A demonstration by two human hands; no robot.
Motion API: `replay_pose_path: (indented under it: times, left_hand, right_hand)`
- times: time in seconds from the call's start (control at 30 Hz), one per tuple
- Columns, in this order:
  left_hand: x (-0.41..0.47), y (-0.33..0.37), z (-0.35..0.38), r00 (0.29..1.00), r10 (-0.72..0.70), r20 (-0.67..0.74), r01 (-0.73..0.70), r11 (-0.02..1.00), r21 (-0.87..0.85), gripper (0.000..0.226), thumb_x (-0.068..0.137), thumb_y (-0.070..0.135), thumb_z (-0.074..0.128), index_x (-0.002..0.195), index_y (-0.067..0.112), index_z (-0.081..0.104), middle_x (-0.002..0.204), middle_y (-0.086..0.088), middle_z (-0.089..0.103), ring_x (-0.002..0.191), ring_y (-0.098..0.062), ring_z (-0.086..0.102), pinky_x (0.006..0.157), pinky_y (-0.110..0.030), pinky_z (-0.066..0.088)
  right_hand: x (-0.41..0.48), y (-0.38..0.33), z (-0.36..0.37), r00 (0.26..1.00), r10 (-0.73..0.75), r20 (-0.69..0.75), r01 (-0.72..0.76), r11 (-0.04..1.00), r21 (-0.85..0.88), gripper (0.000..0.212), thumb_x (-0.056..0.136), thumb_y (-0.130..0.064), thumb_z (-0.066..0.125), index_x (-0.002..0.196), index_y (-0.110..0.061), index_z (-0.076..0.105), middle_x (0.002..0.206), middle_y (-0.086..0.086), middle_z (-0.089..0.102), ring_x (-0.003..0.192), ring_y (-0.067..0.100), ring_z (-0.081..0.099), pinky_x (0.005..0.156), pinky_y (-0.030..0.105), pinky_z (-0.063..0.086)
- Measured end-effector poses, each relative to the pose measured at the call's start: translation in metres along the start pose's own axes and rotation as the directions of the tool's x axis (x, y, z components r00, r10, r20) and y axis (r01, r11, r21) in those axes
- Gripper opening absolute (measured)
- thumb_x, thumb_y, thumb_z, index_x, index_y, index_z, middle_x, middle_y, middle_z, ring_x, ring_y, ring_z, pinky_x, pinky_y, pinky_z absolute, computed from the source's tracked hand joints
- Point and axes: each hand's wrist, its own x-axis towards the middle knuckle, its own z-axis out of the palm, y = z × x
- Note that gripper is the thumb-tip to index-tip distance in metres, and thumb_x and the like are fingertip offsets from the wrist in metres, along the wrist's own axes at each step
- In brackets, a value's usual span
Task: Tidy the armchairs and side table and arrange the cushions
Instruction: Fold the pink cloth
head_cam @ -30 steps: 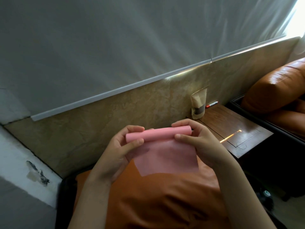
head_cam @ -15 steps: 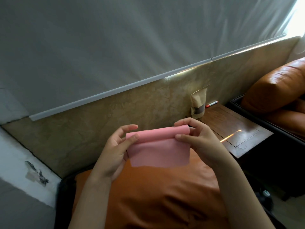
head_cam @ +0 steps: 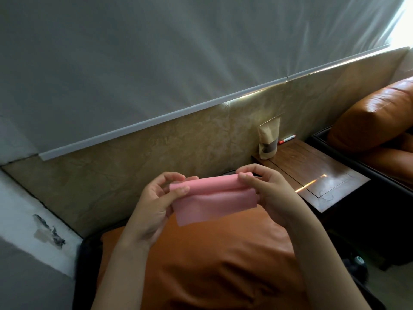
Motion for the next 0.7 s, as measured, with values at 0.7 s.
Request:
replay_pose_path:
  times: [0.7]
  left_hand:
    - [-0.024,-0.014,0.02,0.998,-0.024,-0.062,0.015,0.989,-0.147,0.028,0.082,-0.003,0.057,0.108,0.008,0.058,0.099,-0.007,0.073,0.09,-0.016,0.069,0.078,-0.026,0.056]
  right_hand:
    - [-0.026,0.009,-0.002,0.974,-0.102,-0.201,0.088,0.993,-0.079,0.015,0.081,-0.017,0.074,0.091,-0.014,0.063,0.078,0.005,0.065,0.075,0.019,0.058,0.065,0.034,0.044]
